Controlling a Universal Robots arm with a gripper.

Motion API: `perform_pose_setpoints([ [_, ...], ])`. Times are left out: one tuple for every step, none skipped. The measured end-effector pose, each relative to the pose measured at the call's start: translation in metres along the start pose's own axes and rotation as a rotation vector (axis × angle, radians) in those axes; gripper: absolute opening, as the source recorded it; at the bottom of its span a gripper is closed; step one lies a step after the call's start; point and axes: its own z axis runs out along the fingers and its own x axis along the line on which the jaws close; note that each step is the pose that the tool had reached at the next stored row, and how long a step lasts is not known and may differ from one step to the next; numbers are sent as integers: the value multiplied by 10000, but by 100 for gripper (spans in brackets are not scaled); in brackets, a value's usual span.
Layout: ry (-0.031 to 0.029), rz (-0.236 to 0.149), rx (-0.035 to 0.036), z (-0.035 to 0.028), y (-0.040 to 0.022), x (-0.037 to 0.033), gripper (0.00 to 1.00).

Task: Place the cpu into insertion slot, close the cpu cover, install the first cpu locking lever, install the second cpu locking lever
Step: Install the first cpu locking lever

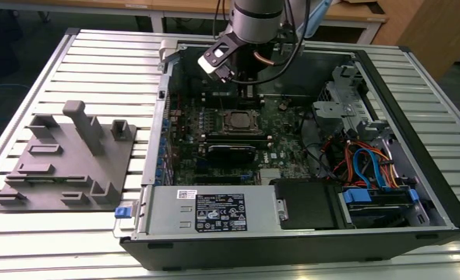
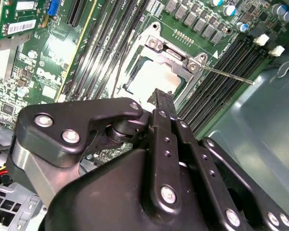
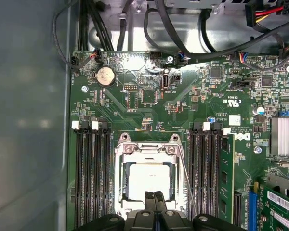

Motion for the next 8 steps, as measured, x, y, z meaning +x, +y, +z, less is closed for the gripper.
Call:
perform_pose_setpoints([
  [0,0,0,0,0,0,10],
  [-1,-1,0,0,0,0,10],
  [-1,-11,0,0,0,0,10],
  [-1,-56,0,0,0,0,10],
  [0,-148,0,0,0,0,10],
  [0,-271,2,0,0,0,10],
  [1,-423,3,0,0,0,10],
  [1,-581,4,0,0,0,10],
])
